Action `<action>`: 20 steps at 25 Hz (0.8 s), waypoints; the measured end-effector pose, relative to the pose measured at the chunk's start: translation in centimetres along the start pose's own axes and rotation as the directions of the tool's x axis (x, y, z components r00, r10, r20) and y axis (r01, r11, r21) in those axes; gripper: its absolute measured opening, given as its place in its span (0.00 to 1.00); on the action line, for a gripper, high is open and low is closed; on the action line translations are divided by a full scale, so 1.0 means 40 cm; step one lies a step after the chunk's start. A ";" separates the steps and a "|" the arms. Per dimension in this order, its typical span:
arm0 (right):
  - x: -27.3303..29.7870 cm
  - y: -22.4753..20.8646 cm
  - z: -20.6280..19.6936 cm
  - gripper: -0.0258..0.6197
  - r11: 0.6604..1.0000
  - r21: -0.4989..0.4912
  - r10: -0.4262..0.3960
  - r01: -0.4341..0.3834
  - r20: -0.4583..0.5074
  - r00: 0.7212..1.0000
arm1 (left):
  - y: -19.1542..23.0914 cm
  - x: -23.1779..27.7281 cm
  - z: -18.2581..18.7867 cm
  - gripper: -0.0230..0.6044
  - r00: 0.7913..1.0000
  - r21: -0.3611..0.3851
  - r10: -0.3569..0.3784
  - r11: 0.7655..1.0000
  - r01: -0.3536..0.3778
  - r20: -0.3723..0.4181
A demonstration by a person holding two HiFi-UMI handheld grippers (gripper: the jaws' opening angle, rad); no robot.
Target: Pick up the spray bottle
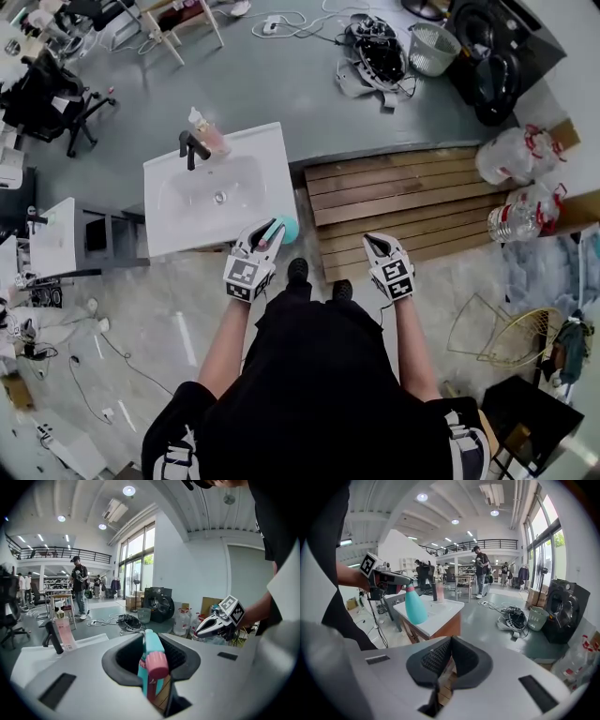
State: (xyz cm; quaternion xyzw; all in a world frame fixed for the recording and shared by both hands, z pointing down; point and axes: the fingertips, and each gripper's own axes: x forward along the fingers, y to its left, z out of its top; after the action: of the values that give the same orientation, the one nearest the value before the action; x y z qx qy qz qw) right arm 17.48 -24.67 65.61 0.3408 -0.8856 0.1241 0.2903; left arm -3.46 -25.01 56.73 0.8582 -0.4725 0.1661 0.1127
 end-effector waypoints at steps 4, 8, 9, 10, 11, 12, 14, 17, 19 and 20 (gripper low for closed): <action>-0.009 0.005 -0.014 0.06 1.000 -0.013 0.020 -0.020 -0.007 1.000 | -0.017 -0.010 -0.004 0.20 1.000 -0.011 0.022 1.000 -0.022 0.007; -0.020 0.007 -0.021 0.06 0.999 -0.031 0.039 -0.039 -0.005 0.999 | -0.038 -0.022 -0.009 0.20 0.999 -0.019 0.042 0.999 -0.041 0.014; -0.022 0.008 -0.020 0.06 0.998 -0.037 0.044 -0.044 -0.005 0.999 | -0.041 -0.026 -0.009 0.20 0.999 -0.020 0.046 0.999 -0.046 0.015; -0.024 0.008 -0.019 0.06 0.998 -0.042 0.048 -0.048 -0.005 0.999 | -0.044 -0.030 -0.010 0.20 0.999 -0.022 0.051 0.998 -0.051 0.015; -0.026 0.009 -0.018 0.06 0.998 -0.047 0.051 -0.051 -0.004 0.999 | -0.046 -0.034 -0.012 0.20 0.998 -0.023 0.056 0.998 -0.056 0.015; -0.029 0.009 -0.019 0.06 0.997 -0.051 0.054 -0.055 -0.004 0.999 | -0.048 -0.038 -0.015 0.20 0.998 -0.025 0.062 0.998 -0.061 0.015; -0.034 0.012 -0.022 0.06 0.996 -0.061 0.062 -0.062 -0.004 0.998 | -0.055 -0.048 -0.019 0.20 0.997 -0.032 0.073 0.997 -0.072 0.018; -0.044 0.017 -0.025 0.06 0.994 -0.075 0.074 -0.074 -0.003 0.997 | -0.068 -0.062 -0.022 0.20 0.996 -0.035 0.087 0.996 -0.087 0.021; -0.049 0.019 -0.027 0.06 0.993 -0.083 0.080 -0.080 -0.002 0.997 | -0.075 -0.068 -0.023 0.20 0.995 -0.038 0.095 0.995 -0.094 0.023; -0.052 0.021 -0.029 0.06 0.993 -0.086 0.083 -0.083 -0.002 0.997 | -0.080 -0.071 -0.025 0.20 0.995 -0.040 0.097 0.995 -0.096 0.024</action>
State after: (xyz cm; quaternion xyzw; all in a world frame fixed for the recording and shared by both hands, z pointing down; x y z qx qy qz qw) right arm 18.66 -22.46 65.29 0.2911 -0.9037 0.0974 0.2985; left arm -2.35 -20.78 56.41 0.8339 -0.5182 0.1511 0.1152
